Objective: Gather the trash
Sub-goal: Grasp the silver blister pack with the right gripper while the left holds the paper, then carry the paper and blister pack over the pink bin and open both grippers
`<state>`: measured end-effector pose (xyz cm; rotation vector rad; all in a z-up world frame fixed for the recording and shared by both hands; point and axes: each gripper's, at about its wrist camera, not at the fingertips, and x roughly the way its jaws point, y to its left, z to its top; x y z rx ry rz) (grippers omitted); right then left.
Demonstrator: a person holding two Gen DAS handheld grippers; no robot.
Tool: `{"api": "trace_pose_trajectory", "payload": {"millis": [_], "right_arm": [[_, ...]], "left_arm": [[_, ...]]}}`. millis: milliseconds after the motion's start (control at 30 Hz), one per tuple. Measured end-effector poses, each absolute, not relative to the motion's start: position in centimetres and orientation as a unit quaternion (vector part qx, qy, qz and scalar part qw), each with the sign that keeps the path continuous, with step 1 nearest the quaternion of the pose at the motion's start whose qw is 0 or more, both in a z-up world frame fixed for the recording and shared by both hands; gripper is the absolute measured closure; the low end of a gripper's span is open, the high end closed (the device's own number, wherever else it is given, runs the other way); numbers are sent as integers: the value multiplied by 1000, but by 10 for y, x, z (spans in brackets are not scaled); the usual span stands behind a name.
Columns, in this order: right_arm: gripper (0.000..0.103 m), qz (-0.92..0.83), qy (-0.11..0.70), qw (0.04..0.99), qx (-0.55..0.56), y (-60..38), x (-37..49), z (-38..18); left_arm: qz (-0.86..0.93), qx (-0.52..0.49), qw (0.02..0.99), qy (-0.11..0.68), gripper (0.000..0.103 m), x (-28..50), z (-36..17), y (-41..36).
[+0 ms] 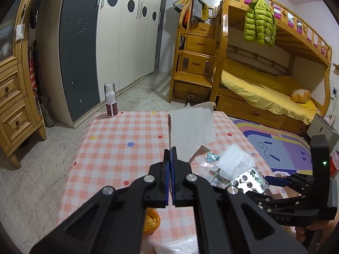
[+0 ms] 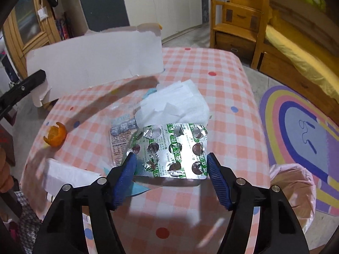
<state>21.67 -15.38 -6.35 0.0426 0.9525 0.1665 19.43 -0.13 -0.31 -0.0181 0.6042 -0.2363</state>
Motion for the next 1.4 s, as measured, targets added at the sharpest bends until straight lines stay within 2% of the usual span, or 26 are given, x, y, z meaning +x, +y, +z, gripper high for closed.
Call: {"api": "trace_pose_trajectory", "payload": {"millis": [333, 800, 1200, 1300, 1400], "right_arm": [[40, 57, 356, 932, 38, -169, 187, -14], [38, -35, 339, 939, 37, -223, 167, -1], [36, -154, 363, 915, 83, -323, 97, -35], [42, -182, 380, 901, 106, -347, 81, -55], [42, -201, 395, 888, 123, -367, 69, -75]], "left_arm": [[-143, -37, 954, 261, 103, 182, 13, 1], [-222, -13, 943, 247, 103, 168, 13, -79], [-302, 58, 920, 244, 103, 137, -11, -179], [-330, 97, 910, 234, 103, 121, -21, -212], [-348, 115, 901, 231, 103, 111, -29, -236]]}}
